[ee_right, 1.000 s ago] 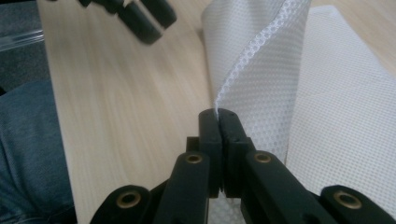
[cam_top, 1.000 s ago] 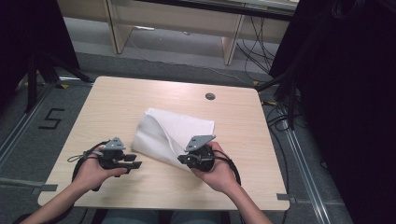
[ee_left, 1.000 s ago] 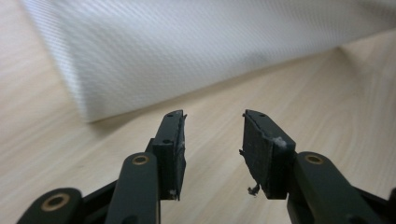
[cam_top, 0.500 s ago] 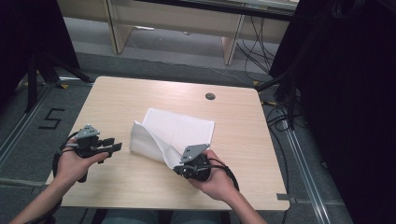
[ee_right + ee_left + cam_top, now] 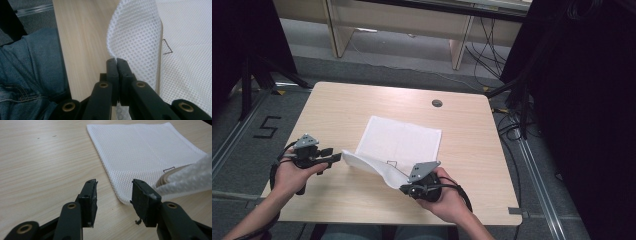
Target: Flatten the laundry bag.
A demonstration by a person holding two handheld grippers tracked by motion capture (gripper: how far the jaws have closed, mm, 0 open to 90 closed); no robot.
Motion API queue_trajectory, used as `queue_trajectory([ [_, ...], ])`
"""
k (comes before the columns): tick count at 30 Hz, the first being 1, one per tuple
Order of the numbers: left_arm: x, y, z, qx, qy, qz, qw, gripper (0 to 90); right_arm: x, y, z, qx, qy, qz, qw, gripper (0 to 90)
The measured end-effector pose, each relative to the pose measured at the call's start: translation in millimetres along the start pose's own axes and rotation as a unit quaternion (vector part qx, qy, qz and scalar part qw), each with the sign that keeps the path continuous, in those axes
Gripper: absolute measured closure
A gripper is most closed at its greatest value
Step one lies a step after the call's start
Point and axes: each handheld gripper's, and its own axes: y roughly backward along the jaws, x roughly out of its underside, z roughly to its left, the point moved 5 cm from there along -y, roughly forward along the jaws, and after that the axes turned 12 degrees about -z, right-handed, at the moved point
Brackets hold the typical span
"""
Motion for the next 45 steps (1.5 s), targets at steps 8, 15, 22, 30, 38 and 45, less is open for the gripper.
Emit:
queue_trajectory([
  [8, 0.8, -0.1, -0.1, 0.001, 0.003, -0.003, 1.0, 54.7, 4.5, 3.2, 2.9, 0.002, -0.006, -0.001, 1.0, 90.0],
  [15, 0.0, 1.1, 1.2, -0.004, 0.002, -0.007, 1.0, 54.3, 14.2, 7.1, 2.2, 0.006, -0.016, 0.008, 0.9998, 90.0],
  [22, 0.3, 0.3, -1.0, 0.0, 0.0, -0.009, 1.0, 54.1, 22.7, 7.2, -0.7, 0.009, -0.025, 0.018, 0.9995, 90.0],
  [30, 0.3, -0.6, -14.9, 0.028, -0.012, -0.011, 0.9995, 53.2, 28.5, 5.9, -4.2, 0.018, -0.031, 0.028, 0.999, 90.0],
  [38, 3.2, -5.2, -39.4, 0.081, -0.046, -0.005, 0.9956, 52.8, 39.3, -0.9, -7.0, 0.006, -0.029, 0.059, 0.9978, 89.8],
  [45, 12.9, -12.4, -64.2, 0.136, -0.081, 0.02, 0.9872, 53.6, 47.8, -1.1, -11.9, 0.008, -0.038, 0.086, 0.9956, 89.5],
])
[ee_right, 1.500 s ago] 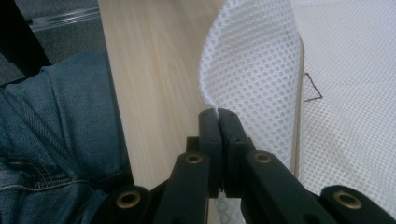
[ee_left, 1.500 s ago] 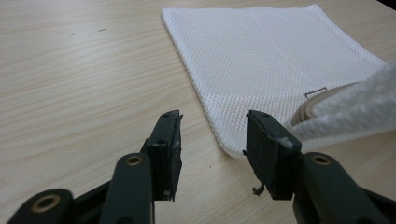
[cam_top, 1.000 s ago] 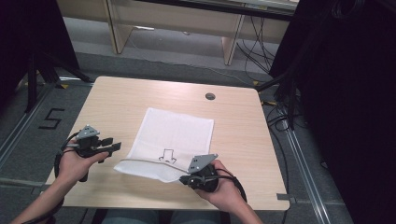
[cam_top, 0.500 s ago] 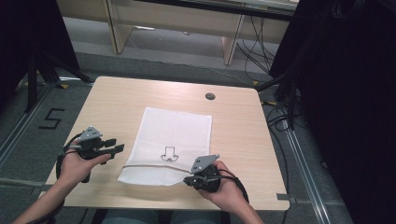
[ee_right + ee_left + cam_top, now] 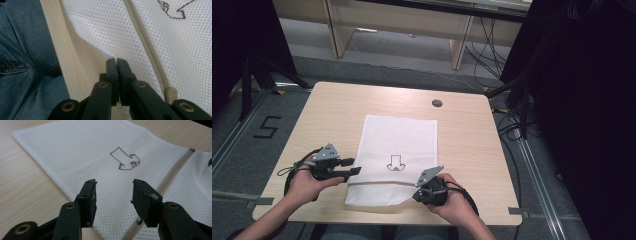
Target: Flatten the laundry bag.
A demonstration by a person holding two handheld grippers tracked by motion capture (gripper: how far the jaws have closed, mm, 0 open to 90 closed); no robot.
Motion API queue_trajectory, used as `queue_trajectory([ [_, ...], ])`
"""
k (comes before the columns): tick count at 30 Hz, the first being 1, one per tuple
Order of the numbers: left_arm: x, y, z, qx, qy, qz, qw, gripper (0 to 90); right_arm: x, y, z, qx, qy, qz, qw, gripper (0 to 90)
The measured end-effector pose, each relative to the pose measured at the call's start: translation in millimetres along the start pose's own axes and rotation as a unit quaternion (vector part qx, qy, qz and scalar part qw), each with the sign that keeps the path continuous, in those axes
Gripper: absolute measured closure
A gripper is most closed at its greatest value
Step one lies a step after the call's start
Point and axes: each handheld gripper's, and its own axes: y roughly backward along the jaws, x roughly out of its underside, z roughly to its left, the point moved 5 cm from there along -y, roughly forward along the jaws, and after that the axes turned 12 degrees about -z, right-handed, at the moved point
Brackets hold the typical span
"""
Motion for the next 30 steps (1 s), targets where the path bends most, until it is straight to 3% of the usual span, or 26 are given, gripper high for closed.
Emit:
queue_trajectory([
  [3, 4.5, -5.7, -9.2, 0.024, -0.02, 0.019, 0.9993, 54.1, 1.8, -0.9, 0.3, 0.0, -0.001, 0.009, 1.0, 89.1],
  [4, 6.4, -6.9, -12.2, 0.027, -0.018, 0.027, 0.9991, 54.3, 2.6, -1.8, 0.4, -0.002, 0.0, 0.012, 0.9999, 89.0],
  [5, 9.1, -8.2, -14.9, 0.034, -0.03, 0.044, 0.998, 54.6, 4.3, -3.2, 0.6, -0.002, 0.002, 0.02, 0.9998, 88.7],
  [10, 14.1, -11.4, -20.6, 0.049, -0.027, 0.058, 0.9968, 54.7, 7.1, -4.5, -0.2, 0.001, 0.0, 0.032, 0.9995, 88.5],
  [12, 16.6, -12.1, -19.7, 0.054, -0.038, 0.072, 0.9952, 54.7, 8.0, -4.9, 0.5, 0.0, -0.002, 0.038, 0.9993, 87.2],
  [13, 18.1, -12.6, -21.3, 0.057, -0.028, 0.075, 0.9952, 54.7, 7.7, -4.3, 1.8, -0.004, -0.004, 0.04, 0.9992, 84.1],
  [14, 18.6, -13.0, -20.7, 0.059, -0.037, 0.076, 0.9946, 54.7, 6.8, -2.8, 4.3, -0.01, -0.013, 0.042, 0.999, 81.4],
  [16, 20.1, -13.0, -19.4, 0.06, -0.044, 0.086, 0.9935, 54.7, 2.8, -0.3, 8.4, -0.022, -0.035, 0.021, 0.9989, 76.8],
  [17, 21.8, -13.5, -21.6, 0.061, -0.03, 0.091, 0.9935, 54.7, -1.4, 2.4, 10.2, -0.017, -0.052, 0.005, 0.9985, 73.2],
  [18, 21.8, -13.5, -21.6, 0.061, -0.03, 0.091, 0.9935, 54.7, -1.4, 2.4, 10.2, -0.017, -0.052, 0.005, 0.9985, 73.2],
  [22, 24.3, -14.3, -21.7, 0.068, -0.038, 0.1, 0.9919, 54.7, -3.0, 6.6, 0.3, 0.017, -0.049, -0.008, 0.9986, 71.9],
  [24, 25.5, -14.6, -22.2, 0.066, -0.031, 0.105, 0.9918, 54.7, 0.2, 9.3, -7.3, 0.041, -0.069, -0.004, 0.9967, 73.1],
  [25, 26.2, -15.1, -22.5, 0.066, -0.03, 0.106, 0.9917, 54.7, 5.2, 12.7, -18.1, 0.073, -0.094, 0.005, 0.9929, 80.0],
  [26, 26.2, -15.1, -22.5, 0.066, -0.03, 0.106, 0.9917, 54.6, 5.2, 12.7, -18.1, 0.073, -0.094, 0.005, 0.9929, 80.0],
  [27, 26.6, -15.5, -22.8, 0.068, -0.028, 0.107, 0.9915, 54.6, 8.7, 15.2, -23.7, 0.095, -0.11, 0.017, 0.9893, 86.3],
  [28, 26.5, -15.2, -21.7, 0.07, -0.038, 0.11, 0.9907, 54.5, 16.3, 22.7, -38.1, 0.129, -0.111, 0.038, 0.9847, 90.0],
  [29, 27.4, -15.6, -21.5, 0.068, -0.033, 0.112, 0.9908, 54.5, 16.3, 22.7, -38.1, 0.129, -0.111, 0.038, 0.9847, 90.0],
  [30, 27.7, -16.1, -22.0, 0.07, -0.028, 0.112, 0.9908, 54.5, 22.8, 29.5, -47.9, 0.149, -0.14, 0.042, 0.9781, 90.0],
])
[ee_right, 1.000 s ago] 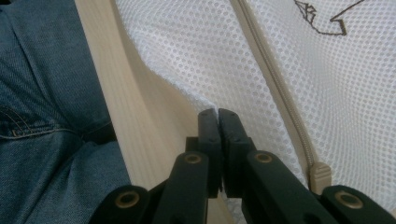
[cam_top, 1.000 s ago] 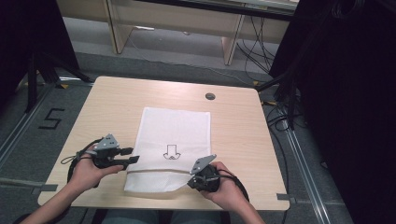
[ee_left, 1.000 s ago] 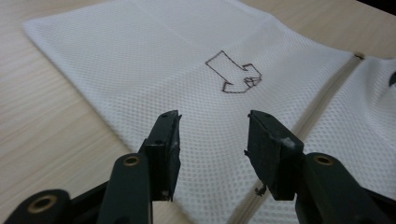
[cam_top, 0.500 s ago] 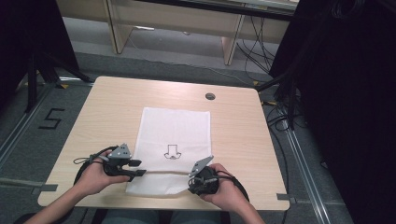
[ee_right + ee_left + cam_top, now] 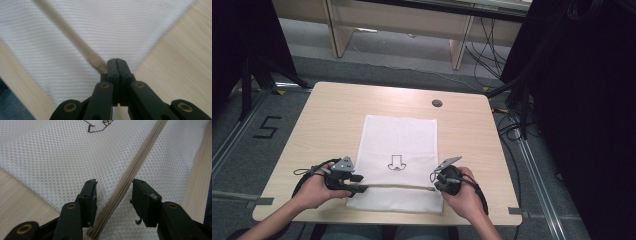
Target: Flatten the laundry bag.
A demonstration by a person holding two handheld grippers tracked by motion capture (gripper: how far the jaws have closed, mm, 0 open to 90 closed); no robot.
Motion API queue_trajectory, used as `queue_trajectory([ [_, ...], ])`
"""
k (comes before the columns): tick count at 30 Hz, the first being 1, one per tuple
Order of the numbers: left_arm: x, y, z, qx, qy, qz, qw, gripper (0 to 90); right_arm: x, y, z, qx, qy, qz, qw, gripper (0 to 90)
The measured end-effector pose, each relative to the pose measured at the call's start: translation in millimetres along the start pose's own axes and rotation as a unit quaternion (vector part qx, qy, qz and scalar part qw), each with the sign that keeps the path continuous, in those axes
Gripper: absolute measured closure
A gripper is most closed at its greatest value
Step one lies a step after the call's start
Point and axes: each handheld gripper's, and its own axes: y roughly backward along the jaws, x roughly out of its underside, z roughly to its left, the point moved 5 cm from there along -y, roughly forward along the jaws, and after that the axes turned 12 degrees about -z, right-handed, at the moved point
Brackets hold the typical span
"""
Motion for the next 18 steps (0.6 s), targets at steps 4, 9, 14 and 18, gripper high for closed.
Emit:
queue_trajectory([
  [4, 0.9, -0.2, 0.3, 0.002, 0.001, 0.005, 1.0, 54.6, 4.8, 1.9, -12.4, 0.015, -0.026, 0.003, 0.9996, 90.0],
  [9, 3.0, -1.2, 0.4, 0.003, 0.005, 0.012, 0.9999, 55.0, 9.3, -5.2, -9.6, -0.005, -0.043, 0.018, 0.9989, 90.0],
  [14, 5.5, -1.9, 0.7, 0.003, 0.002, 0.026, 0.9997, 56.2, 12.2, -14.6, -6.9, -0.022, -0.034, 0.027, 0.9988, 90.0],
  [18, 8.0, -2.1, -0.6, 0.009, -0.005, 0.036, 0.9993, 56.8, 13.0, -14.2, -6.2, -0.02, -0.049, 0.039, 0.9978, 90.0],
])
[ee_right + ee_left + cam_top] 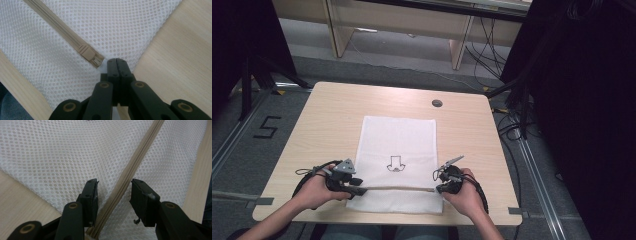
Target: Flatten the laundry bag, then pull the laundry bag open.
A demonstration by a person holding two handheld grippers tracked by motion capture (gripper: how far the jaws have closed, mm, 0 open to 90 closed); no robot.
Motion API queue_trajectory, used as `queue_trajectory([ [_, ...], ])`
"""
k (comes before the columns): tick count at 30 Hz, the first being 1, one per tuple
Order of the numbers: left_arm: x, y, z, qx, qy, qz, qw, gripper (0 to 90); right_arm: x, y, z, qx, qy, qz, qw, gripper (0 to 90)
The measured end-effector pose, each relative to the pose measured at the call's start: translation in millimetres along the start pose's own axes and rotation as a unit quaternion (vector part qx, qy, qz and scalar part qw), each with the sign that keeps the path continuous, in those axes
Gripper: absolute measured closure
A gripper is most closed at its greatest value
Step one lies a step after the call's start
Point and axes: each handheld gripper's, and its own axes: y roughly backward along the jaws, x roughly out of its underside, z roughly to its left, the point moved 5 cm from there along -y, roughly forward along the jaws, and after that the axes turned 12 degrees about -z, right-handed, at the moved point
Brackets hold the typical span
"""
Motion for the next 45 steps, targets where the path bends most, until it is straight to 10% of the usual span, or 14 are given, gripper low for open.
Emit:
queue_trajectory([
  [16, -7.3, 1.4, -0.9, 0.009, -0.003, -0.023, 0.9997, 48.0, 2.0, -1.8, 1.6, -0.03, 0.013, -0.007, 0.9994, 82.9],
  [21, -16.8, -1.7, -3.8, -0.007, -0.018, -0.065, 0.9977, 37.9, -7.4, 14.8, -4.8, -0.011, -0.014, -0.084, 0.9963, 74.2],
  [37, -22.3, 0.1, -0.1, -0.037, -0.038, -0.094, 0.9941, 38.2, -5.4, 16.9, -23.7, 0.033, -0.027, -0.107, 0.9934, 62.3],
  [40, -22.1, 1.4, -1.2, -0.037, -0.043, -0.097, 0.9937, 39.7, -13.0, 18.9, -21.6, 0.044, -0.056, -0.138, 0.9879, 62.4],
  [45, -22.2, 2.1, -3.0, -0.034, -0.037, -0.094, 0.9943, 43.6, -10.8, 18.0, -21.4, 0.04, -0.016, -0.115, 0.9924, 67.0],
])
